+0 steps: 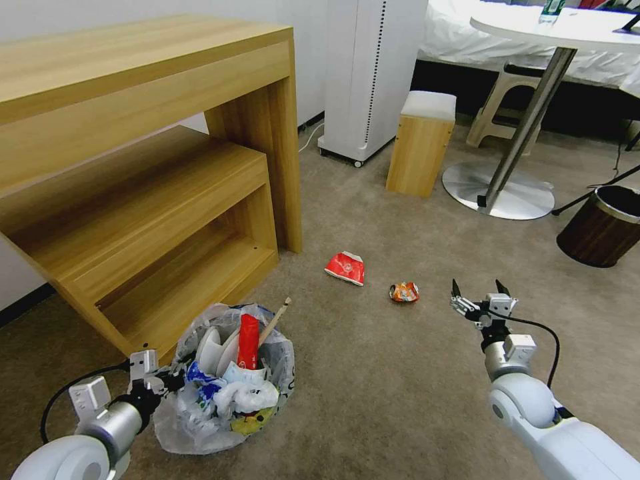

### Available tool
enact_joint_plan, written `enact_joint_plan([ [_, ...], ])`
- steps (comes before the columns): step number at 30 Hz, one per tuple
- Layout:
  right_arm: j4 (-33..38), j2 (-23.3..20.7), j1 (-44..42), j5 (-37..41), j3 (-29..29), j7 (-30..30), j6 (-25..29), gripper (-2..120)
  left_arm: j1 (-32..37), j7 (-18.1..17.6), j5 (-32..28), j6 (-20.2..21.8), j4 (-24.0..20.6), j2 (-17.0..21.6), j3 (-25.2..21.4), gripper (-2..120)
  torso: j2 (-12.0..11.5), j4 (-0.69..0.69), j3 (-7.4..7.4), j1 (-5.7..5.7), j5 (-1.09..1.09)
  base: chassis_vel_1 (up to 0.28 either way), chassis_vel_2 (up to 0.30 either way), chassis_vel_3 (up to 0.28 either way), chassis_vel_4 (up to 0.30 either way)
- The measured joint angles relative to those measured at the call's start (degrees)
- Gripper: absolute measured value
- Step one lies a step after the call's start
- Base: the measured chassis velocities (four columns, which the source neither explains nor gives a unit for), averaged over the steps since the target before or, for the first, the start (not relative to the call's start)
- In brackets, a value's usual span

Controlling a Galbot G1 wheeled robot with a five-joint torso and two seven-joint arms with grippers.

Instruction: Pick up the trash bin and place the garbage on the floor into it.

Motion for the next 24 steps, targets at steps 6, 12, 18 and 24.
enact_joint_plan([
  [6,0.42,0.14,-0.81,0.01,0.84,-0.65,-0.41,100,0.37,0.21,0.19,-0.08,-0.03,0.01,-0.09,0,0.0,0.01,0.0,0.0,0.0,0.0,0.0,0.0,0.0],
  [12,0.18,0.42,-0.86,-0.4,0.95,-0.76,-0.48,100,0.42,0.24,0.2,-0.11,-0.17,-0.03,-0.13,0,0.0,0.01,0.0,0.0,0.0,0.0,0.0,0.0,0.0],
  [18,-0.05,0.62,-0.93,-0.81,1.19,-0.91,-0.2,100,0.37,0.27,0.05,-0.44,-0.18,-0.05,-0.16,0,0.0,-0.03,0.0,0.0,0.0,-0.038,-0.037,-0.042,-0.041],
  [24,-0.25,0.86,-0.8,-0.8,1.41,-1.56,-0.22,100,0.23,0.14,-0.03,-0.59,-0.13,-0.06,-0.21,0,0.0,0.02,0.0,0.0,0.0,0.0,0.0,0.0,0.0],
])
